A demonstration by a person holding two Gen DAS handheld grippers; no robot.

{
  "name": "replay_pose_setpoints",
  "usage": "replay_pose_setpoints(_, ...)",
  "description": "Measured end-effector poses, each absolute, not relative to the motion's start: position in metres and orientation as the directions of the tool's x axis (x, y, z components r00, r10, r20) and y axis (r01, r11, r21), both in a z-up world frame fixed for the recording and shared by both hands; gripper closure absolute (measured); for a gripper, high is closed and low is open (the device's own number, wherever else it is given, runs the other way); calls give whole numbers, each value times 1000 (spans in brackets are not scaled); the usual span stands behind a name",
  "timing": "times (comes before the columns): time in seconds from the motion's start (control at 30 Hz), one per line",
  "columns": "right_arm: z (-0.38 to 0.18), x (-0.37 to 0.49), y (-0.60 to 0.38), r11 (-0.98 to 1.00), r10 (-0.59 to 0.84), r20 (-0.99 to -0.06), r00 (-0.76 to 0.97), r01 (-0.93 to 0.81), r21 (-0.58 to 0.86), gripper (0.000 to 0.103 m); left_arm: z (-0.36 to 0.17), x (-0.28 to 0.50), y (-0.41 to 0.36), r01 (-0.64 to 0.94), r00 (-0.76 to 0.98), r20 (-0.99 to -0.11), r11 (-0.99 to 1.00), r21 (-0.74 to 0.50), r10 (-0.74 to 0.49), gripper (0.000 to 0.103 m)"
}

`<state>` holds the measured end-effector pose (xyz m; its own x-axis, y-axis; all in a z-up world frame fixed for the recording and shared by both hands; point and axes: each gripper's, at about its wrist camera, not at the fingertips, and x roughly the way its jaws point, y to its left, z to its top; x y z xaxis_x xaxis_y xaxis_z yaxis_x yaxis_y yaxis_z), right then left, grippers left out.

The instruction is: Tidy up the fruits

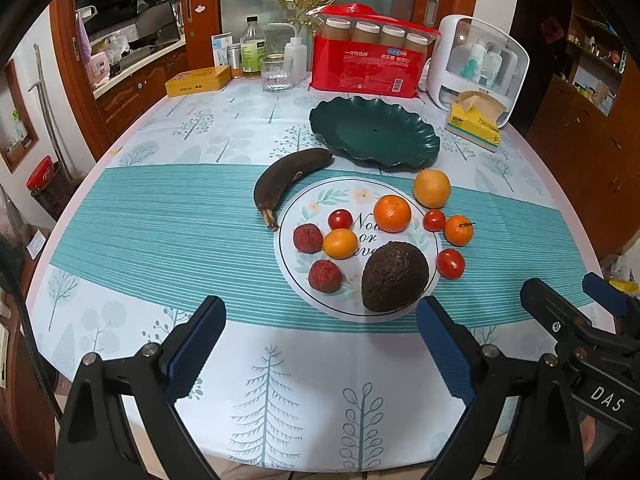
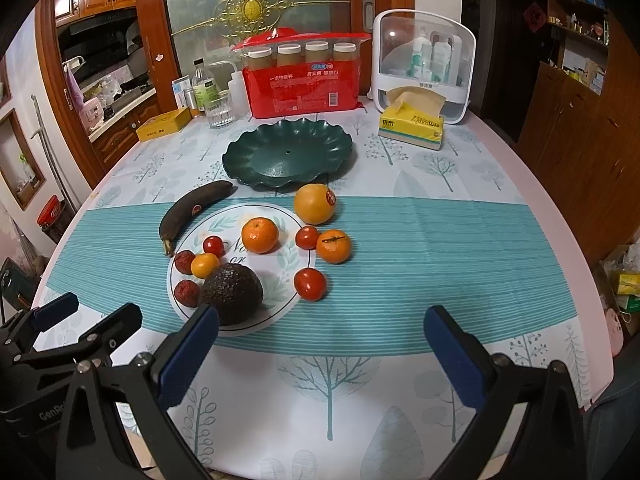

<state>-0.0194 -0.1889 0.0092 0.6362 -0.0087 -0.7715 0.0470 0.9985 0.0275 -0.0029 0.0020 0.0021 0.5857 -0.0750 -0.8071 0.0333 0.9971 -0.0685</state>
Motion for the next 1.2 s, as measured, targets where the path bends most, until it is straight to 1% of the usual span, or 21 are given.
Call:
replay_pose_setpoints(0.37, 7, -20, -190, 998, 7, -771, 637, 46, 47, 0, -1, -3, 4, 40, 582, -807, 995, -87, -94, 8)
replay_pose_setpoints(0.57, 4, -19, -190, 997, 10, -773, 634, 52, 56, 1, -2, -1, 1, 42, 582, -809, 997, -69, -81, 7)
replay_pose_setpoints(0.83, 6, -16, -188, 998, 37, -769, 638, 22, 66, 1, -1, 1, 8, 54, 591, -798, 992, -110, -121, 7)
replay_pose_setpoints(1.03, 11, -11, -181, 999, 49, -761, 647, -26, 42, 9, 9, 13, 19, 72, 589, -792, 987, -143, -158, 7)
replay_pose_setpoints(1.13, 16, -7, -175, 998, 50, -754, 655, -57, 17, 13, 21, 17, 26, 61, 626, -770, 992, -106, -121, 7)
replay_pose_setpoints(1.2, 21, -3, -171, 996, 62, -750, 659, -84, 9, 14, 28, 21, 30, 59, 649, -755, 995, -78, -98, 7)
